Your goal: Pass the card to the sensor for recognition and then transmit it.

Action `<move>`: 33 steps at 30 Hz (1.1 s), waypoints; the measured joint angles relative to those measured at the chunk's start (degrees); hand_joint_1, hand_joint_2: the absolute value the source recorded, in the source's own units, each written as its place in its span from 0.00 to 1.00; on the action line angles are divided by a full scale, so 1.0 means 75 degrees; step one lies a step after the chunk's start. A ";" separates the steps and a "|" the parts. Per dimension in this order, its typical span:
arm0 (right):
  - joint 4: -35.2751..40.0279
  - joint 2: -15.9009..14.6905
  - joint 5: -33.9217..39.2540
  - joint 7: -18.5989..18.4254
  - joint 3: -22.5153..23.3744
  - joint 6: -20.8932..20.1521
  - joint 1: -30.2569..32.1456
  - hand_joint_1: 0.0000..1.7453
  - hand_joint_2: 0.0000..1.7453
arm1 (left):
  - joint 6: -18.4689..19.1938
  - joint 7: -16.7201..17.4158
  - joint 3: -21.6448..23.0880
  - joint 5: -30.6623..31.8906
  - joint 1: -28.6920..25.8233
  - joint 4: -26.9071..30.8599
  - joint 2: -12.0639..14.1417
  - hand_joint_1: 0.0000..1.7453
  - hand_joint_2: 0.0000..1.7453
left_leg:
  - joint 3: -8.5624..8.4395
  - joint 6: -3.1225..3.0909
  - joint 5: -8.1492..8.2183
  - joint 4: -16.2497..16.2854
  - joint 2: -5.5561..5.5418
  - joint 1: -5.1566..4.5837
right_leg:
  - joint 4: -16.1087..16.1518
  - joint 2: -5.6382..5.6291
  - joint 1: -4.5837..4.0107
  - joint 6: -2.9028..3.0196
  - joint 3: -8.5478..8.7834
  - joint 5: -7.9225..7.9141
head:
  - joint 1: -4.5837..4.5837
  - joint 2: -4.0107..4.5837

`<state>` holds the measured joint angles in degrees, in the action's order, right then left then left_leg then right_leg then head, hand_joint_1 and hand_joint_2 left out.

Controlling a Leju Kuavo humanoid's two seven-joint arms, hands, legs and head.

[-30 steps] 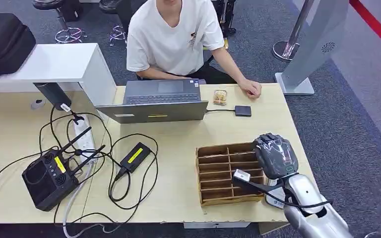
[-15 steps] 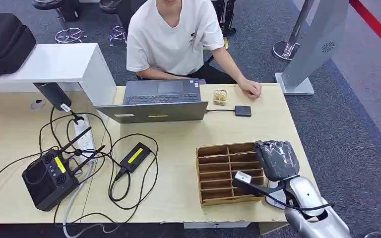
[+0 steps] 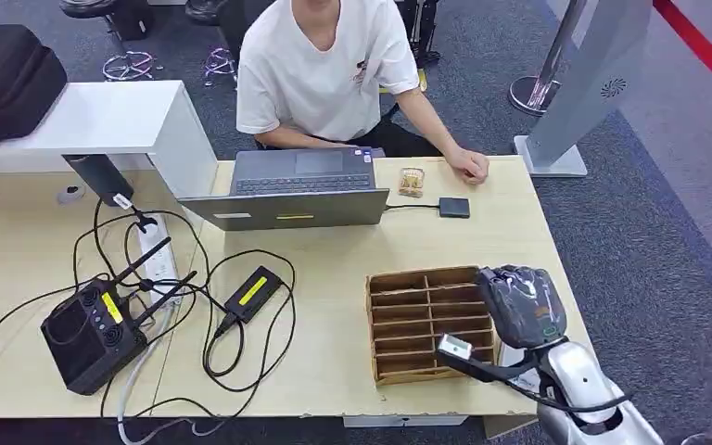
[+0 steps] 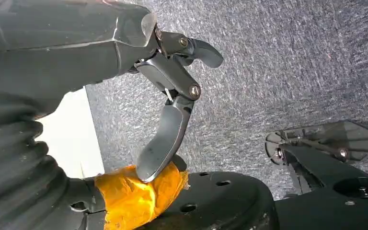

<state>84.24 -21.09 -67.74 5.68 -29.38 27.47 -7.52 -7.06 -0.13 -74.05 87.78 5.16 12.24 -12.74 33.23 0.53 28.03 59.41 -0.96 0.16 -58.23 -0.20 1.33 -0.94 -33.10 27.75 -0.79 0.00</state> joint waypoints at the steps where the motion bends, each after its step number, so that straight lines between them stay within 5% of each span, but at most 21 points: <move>1: 0.0122 -0.0017 -0.0011 0.0000 0.0006 0.0003 0.0051 0.23 1.00 | 0.0000 0.0003 0.0000 -0.0003 0.0000 0.0000 0.0000 0.00 1.00 | 0.0000 0.0000 0.0000 0.0000 0.0000 0.0000 | 0.0000 0.0000 0.0000 0.0000 0.0000 0.0000 | 0.0000 0.0000; 2: 0.0238 -0.0035 -0.0029 -0.0003 0.0012 -0.0006 0.0102 0.00 1.00 | 0.0000 0.0003 0.0000 -0.0006 0.0001 0.0000 0.0000 0.00 1.00 | 0.0000 0.0000 0.0000 0.0000 0.0001 0.0000 | 0.0000 0.0000 0.0000 0.0000 0.0000 0.0000 | 0.0000 0.0000; 24: 0.0574 -0.0044 -0.0070 -0.0047 -0.0023 -0.0248 0.0202 0.00 1.00 | -0.0017 0.0000 0.0029 -0.0018 0.0002 0.0000 -0.0003 0.00 1.00 | 0.0002 0.0000 0.0000 0.0000 0.0000 0.0000 | -0.0001 0.0001 0.0000 0.0000 0.0001 0.0000 | -0.0003 0.0000; 33: 0.0113 0.0253 0.0056 0.0076 -0.0146 -0.0245 -0.0220 0.00 1.00 | -0.0009 0.0000 0.0082 0.0023 0.0004 0.0000 -0.0006 0.00 1.00 | 0.0001 0.0000 -0.0002 0.0000 0.0001 0.0001 | -0.0003 0.0000 0.0000 0.0000 0.0002 -0.0001 | 0.0000 0.0000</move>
<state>85.09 -19.19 -67.32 6.25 -30.47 25.64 -9.17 -7.13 -0.13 -73.44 87.95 5.19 12.24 -12.79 33.24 0.53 28.02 59.41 -0.96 0.17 -58.25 -0.21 1.33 -0.93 -33.09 27.74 -0.79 0.00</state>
